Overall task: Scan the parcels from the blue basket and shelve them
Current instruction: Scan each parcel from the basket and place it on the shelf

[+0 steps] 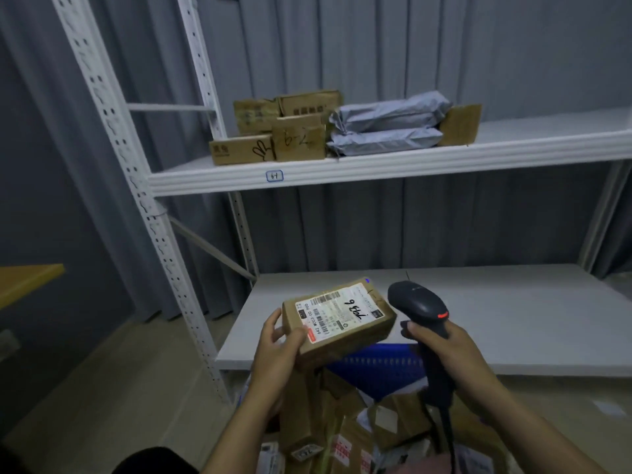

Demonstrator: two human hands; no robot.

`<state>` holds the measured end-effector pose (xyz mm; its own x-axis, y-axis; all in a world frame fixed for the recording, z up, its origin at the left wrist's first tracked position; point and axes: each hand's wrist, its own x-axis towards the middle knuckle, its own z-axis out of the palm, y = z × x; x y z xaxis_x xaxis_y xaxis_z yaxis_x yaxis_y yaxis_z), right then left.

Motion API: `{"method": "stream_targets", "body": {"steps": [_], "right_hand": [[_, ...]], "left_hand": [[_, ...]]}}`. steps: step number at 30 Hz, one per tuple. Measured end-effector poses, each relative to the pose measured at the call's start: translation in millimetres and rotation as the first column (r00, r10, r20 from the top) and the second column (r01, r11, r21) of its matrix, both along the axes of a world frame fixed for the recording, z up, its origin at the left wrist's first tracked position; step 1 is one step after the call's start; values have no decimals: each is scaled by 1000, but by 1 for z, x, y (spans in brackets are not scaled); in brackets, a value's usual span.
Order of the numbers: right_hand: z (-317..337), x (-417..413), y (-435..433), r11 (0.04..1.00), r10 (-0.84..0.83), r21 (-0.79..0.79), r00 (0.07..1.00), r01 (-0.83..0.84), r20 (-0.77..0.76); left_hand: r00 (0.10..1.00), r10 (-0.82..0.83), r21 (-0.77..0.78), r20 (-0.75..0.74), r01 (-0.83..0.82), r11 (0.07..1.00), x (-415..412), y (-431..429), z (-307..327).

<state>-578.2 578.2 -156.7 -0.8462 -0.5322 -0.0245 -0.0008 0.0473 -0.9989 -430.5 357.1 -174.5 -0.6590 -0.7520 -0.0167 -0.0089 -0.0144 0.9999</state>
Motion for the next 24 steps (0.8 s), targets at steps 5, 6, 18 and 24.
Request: {"method": "stream_targets", "body": {"steps": [5, 6, 18, 24], "right_hand": [[35, 18, -17, 995, -31, -100, 998, 26, -56], [44, 22, -21, 993, -45, -115, 996, 36, -79], [170, 39, -92, 969, -90, -245, 971, 35, -220], [241, 11, -149, 959, -19, -276, 960, -61, -278]], "left_hand": [[993, -109, -49, -43, 107, 993, 6, 0, 47], [990, -136, -69, -43, 132, 989, 9, -1, 59], [977, -208, -556, -50, 146, 819, 19, -85, 183], [962, -49, -555, -269, -113, 824, 15, -140, 258]]}}
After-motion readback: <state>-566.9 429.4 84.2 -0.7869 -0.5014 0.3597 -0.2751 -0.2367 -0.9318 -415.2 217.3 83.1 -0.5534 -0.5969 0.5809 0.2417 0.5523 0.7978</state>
